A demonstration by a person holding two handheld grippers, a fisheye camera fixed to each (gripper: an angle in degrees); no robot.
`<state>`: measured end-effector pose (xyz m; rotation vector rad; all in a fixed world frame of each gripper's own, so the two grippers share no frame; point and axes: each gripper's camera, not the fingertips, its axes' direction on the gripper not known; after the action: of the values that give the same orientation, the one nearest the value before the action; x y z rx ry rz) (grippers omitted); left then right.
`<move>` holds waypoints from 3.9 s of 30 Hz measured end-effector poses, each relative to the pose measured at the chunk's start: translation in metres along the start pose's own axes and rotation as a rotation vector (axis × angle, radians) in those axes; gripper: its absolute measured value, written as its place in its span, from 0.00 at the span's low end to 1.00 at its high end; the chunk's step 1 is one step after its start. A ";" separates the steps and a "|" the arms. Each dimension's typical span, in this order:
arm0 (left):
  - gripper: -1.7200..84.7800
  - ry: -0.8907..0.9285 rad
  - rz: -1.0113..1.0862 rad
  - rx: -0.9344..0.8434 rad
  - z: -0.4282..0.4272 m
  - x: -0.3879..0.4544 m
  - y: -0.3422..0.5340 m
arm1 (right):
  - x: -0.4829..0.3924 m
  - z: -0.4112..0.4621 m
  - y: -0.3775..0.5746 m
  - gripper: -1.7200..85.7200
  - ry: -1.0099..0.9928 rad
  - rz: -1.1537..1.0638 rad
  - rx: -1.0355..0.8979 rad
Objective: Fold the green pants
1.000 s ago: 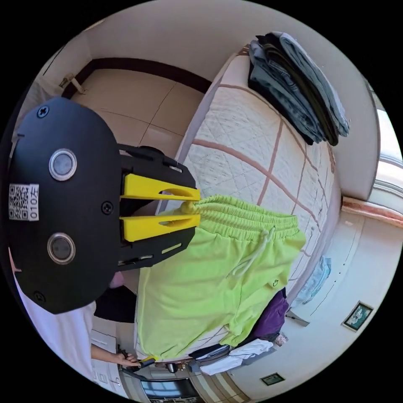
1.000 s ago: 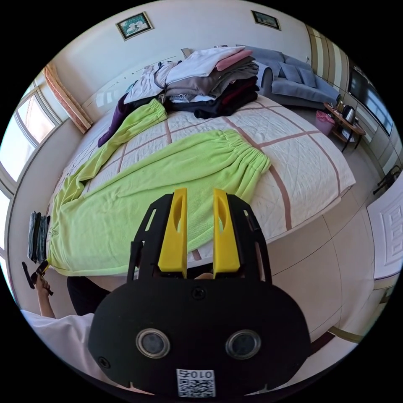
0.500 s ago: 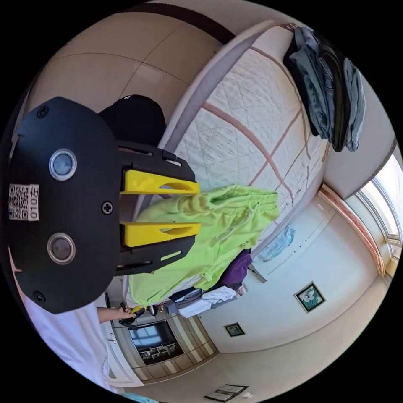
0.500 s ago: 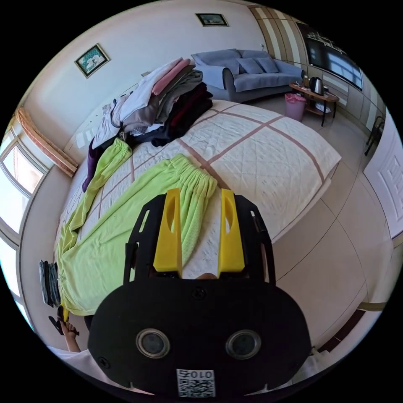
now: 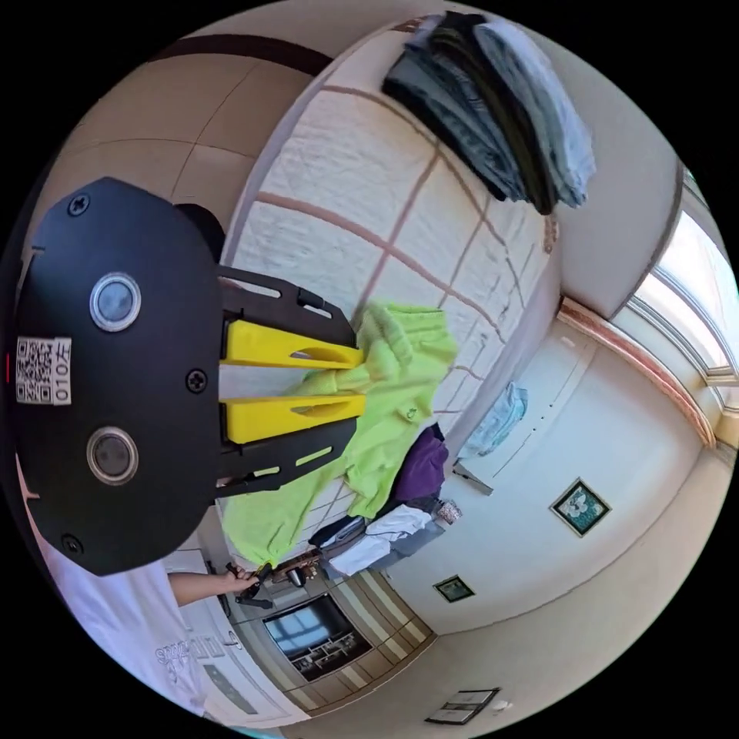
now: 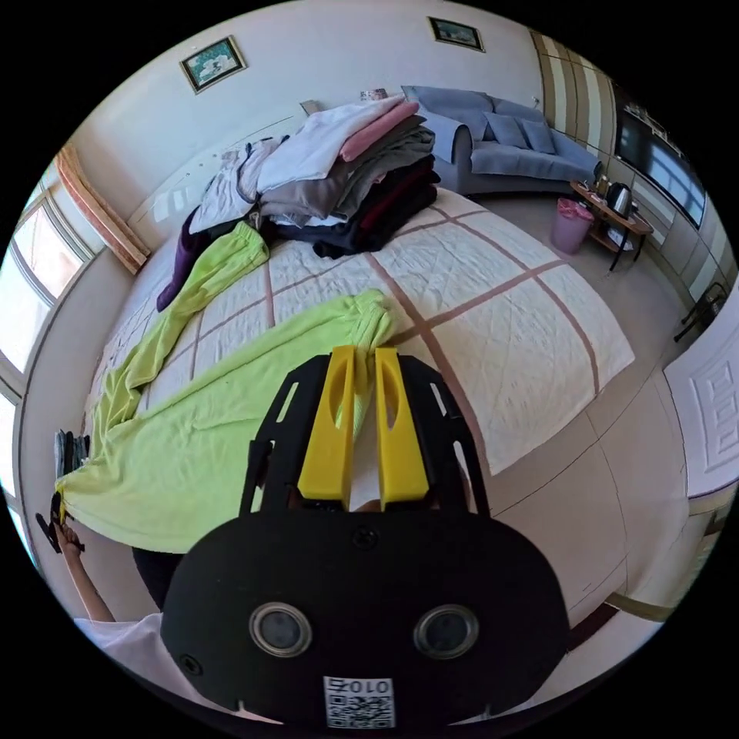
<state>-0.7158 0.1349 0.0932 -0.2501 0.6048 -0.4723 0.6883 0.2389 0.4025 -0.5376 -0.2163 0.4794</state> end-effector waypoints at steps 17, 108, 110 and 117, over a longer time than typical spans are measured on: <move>0.11 -0.075 -0.326 -0.087 0.022 -0.124 0.067 | 0.015 0.039 0.021 0.07 -0.264 0.031 -0.182; 0.16 -0.153 0.615 -0.429 0.248 0.176 0.029 | -0.211 0.057 -0.074 0.16 -0.120 -0.692 -0.181; 0.17 -0.326 0.516 -0.394 0.218 0.146 0.038 | -0.158 0.033 -0.059 0.17 0.037 -0.546 -0.105; 0.21 -0.429 -0.121 -0.222 0.125 -0.008 0.093 | -0.029 0.025 -0.001 0.19 -0.060 -0.116 -0.080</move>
<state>-0.6146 0.2310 0.1633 -0.5851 0.2215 -0.4507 0.6549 0.2351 0.4220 -0.5857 -0.3236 0.3758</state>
